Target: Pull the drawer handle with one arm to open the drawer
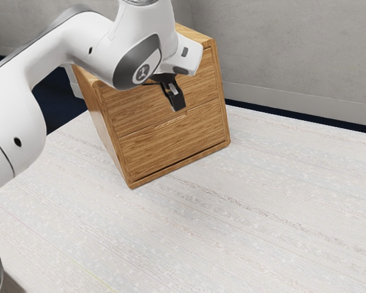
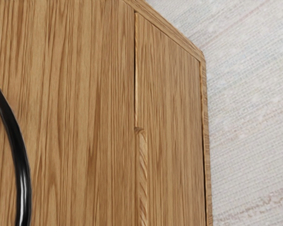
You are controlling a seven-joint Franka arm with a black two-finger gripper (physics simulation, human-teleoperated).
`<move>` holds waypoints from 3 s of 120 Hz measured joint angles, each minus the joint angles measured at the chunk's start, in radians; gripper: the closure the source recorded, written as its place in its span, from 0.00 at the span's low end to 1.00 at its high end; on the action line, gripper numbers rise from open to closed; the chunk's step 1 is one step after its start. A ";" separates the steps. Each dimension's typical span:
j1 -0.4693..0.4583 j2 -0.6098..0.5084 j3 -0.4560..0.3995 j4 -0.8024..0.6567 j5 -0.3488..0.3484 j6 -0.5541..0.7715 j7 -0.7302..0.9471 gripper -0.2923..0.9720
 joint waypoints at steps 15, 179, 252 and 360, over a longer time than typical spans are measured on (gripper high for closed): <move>0.001 0.019 -0.007 0.011 -0.003 0.014 -0.001 0.23; 0.082 0.028 -0.102 0.015 -0.013 0.037 -0.003 0.22; 0.077 -0.052 -0.142 -0.094 -0.012 0.049 -0.016 0.23; 0.063 -0.158 -0.237 -0.236 -0.008 0.067 -0.062 0.24</move>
